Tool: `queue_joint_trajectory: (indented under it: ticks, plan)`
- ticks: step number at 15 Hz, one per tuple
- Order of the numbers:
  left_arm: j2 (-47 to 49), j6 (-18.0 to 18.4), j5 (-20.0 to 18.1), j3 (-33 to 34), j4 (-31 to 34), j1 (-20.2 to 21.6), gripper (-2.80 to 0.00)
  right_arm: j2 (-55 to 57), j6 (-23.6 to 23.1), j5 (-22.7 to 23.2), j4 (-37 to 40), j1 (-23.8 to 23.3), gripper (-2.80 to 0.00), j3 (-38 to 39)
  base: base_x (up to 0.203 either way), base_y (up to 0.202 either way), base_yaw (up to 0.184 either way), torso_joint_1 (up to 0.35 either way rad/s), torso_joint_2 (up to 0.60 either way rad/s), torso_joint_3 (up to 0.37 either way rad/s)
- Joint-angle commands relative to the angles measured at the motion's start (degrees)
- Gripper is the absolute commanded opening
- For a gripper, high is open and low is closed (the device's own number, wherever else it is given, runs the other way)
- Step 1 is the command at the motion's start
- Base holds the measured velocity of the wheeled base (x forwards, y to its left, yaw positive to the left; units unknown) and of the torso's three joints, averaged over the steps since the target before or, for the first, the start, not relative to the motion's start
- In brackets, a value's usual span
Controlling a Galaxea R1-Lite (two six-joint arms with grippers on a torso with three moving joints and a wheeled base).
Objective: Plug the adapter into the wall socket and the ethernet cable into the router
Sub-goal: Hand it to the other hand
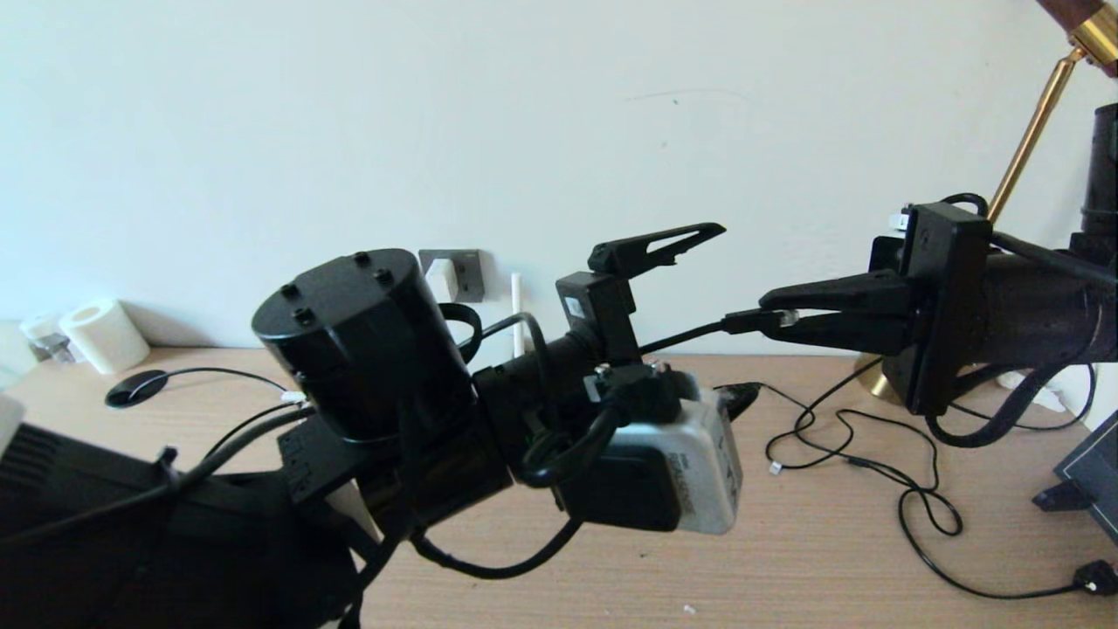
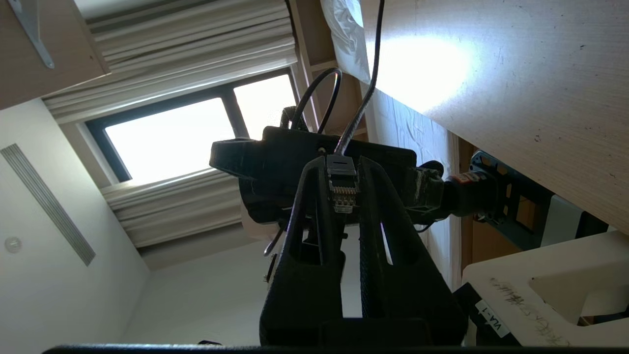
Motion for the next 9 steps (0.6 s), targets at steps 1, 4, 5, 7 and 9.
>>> queue_joint_trajectory:
  ticks: [1, 4, 5, 7, 9]
  plan:
    - [0.0, 0.4, -0.1, 0.1, -0.3, 0.0, 0.00, 0.2, 0.5, 0.3, -0.1, 0.0, -2.80, -0.1, 0.000, 0.000, 0.000, 0.000, 0.00, 0.000]
    - [-0.1, 0.3, -0.2, 0.8, -0.4, 0.0, 0.00, 0.2, 0.5, 0.3, -0.1, 0.1, -2.80, -0.1, 0.000, 0.000, 0.000, 0.000, 0.00, 0.000]
    - [-0.2, 0.3, -0.3, 1.1, -0.4, -0.1, 0.00, 0.2, 0.5, 0.3, -0.1, 0.1, -2.80, 0.0, 0.000, 0.000, 0.000, 0.000, 0.00, 0.000]
    - [-0.4, 0.2, -0.8, 1.3, -0.3, -0.1, 0.00, 0.2, 0.4, 0.3, -0.1, 0.1, -2.80, 0.0, 0.000, 0.000, 0.000, 0.000, 0.00, 0.000]
    - [-0.3, 0.2, -0.9, 1.3, -0.4, -0.1, 0.00, 0.2, 0.4, 0.3, -0.1, 0.2, -2.80, 0.0, 0.000, 0.000, 0.000, 0.000, 0.00, 0.000]
